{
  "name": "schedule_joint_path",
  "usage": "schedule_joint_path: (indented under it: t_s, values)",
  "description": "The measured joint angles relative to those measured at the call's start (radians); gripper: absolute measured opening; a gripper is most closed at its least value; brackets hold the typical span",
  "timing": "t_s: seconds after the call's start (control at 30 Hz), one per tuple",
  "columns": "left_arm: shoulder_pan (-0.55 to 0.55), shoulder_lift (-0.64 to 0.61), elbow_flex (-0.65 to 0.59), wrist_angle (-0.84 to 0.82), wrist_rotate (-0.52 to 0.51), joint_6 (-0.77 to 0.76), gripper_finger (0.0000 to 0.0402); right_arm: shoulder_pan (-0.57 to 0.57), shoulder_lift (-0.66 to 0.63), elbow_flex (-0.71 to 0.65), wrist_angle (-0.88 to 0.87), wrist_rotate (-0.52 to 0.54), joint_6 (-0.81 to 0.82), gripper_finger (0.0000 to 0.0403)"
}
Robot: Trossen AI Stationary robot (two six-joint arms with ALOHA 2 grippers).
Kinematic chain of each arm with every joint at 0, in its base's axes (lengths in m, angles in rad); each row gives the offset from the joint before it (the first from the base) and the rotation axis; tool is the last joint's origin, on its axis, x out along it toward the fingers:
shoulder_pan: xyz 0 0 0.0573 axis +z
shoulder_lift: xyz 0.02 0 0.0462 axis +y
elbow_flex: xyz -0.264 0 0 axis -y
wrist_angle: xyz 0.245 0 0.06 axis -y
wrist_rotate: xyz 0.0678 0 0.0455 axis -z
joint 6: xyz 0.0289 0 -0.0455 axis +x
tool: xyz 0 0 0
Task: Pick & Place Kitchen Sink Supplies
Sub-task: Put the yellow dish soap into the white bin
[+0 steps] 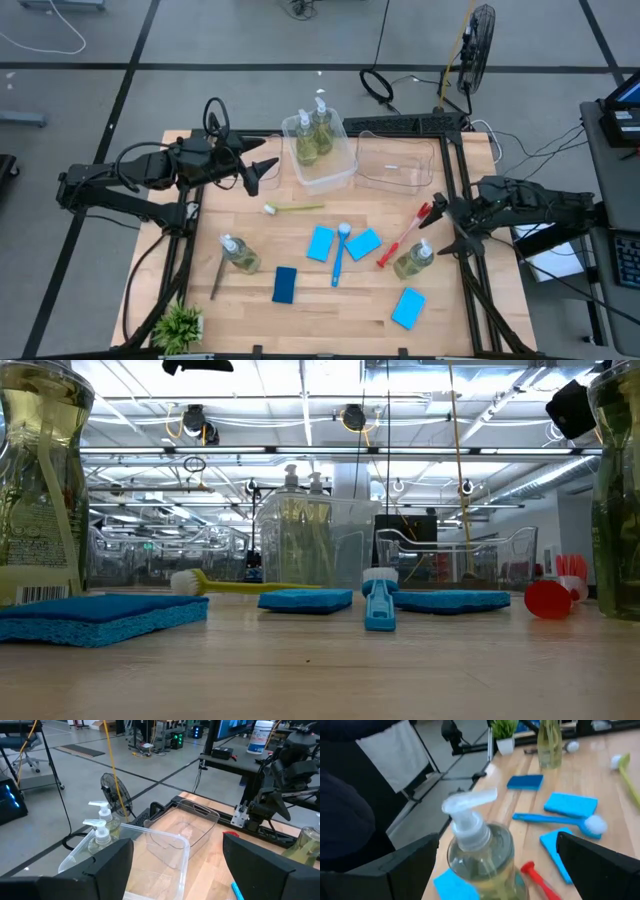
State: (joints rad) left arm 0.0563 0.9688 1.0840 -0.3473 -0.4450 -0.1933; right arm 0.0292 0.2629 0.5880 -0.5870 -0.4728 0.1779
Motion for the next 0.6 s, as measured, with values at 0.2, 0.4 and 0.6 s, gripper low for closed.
schedule_joint_path:
  t_s: [0.2, 0.4, 0.6]
  values:
    - [0.000, 0.000, 0.000, 0.000, 0.000, 0.001, 0.0314, 0.000, 0.000, -0.030, 0.053, -0.001, 0.019, 0.0393]
    - [0.000, 0.000, 0.000, 0.000, 0.000, 0.001, 0.0325, 0.006, 0.000, -0.065, 0.109, -0.003, 0.030, 0.0393]
    - [0.000, 0.000, 0.000, 0.000, 0.000, 0.002, 0.0325, 0.064, 0.000, -0.094, 0.164, -0.001, 0.061, 0.0393]
